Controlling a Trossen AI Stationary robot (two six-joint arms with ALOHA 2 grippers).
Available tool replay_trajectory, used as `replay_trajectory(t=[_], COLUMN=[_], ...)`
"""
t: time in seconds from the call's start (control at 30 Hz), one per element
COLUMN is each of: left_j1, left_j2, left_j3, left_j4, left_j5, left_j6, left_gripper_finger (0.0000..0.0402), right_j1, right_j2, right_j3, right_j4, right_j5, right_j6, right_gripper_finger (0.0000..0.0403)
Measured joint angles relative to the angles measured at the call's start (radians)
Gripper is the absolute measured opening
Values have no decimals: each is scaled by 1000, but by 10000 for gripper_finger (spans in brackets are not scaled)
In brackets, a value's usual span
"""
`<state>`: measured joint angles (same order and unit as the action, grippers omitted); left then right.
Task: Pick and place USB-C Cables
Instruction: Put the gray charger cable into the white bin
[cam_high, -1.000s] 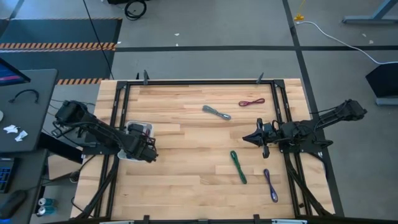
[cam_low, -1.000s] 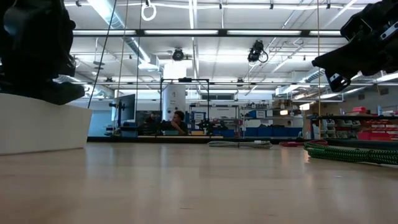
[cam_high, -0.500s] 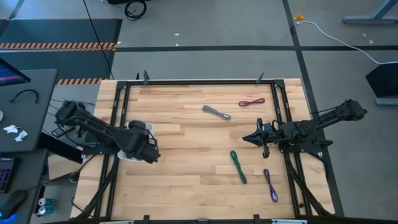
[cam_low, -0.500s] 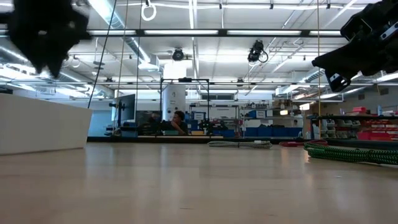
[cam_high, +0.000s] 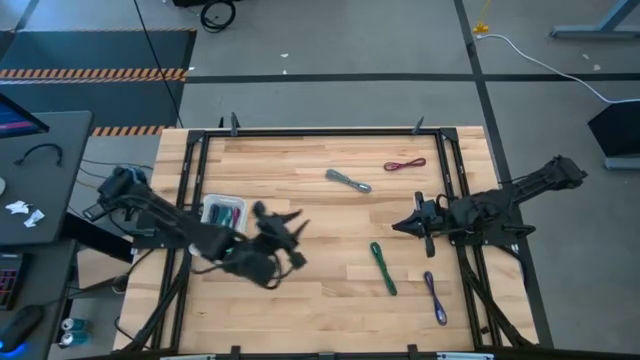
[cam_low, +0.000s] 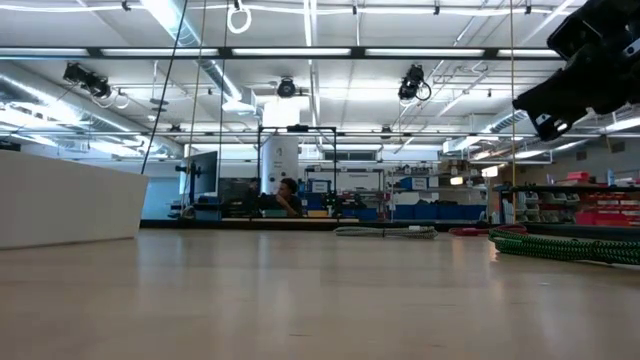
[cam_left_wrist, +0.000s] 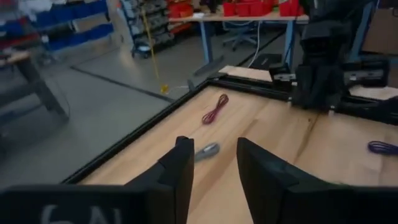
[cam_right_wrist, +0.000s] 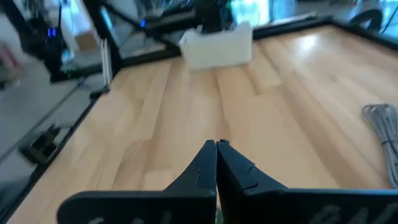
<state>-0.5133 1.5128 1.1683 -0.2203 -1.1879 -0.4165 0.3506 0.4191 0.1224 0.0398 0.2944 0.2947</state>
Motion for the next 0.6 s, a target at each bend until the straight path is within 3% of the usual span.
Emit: replay_trajectory(t=[0.1, 0.23, 0.47, 0.6], left_j1=[81, 242, 576, 733], left_j2=[97, 228, 412, 497], left_j3=[-22, -25, -23, -15], left_j4=[154, 287, 535, 556], left_j5=[114, 362, 852, 1094], left_j6=[153, 248, 402, 521], left_gripper_finger=[122, 127, 167, 201], right_j1=[43, 115, 213, 242], right_j2=[0, 0, -1, 0], right_j3=[63, 132, 153, 153], right_j4=[-128, -239, -242, -241], right_j5=[-8, -22, -15, 63], right_j6=[22, 42, 37, 46], right_gripper_finger=[2, 2, 3, 3])
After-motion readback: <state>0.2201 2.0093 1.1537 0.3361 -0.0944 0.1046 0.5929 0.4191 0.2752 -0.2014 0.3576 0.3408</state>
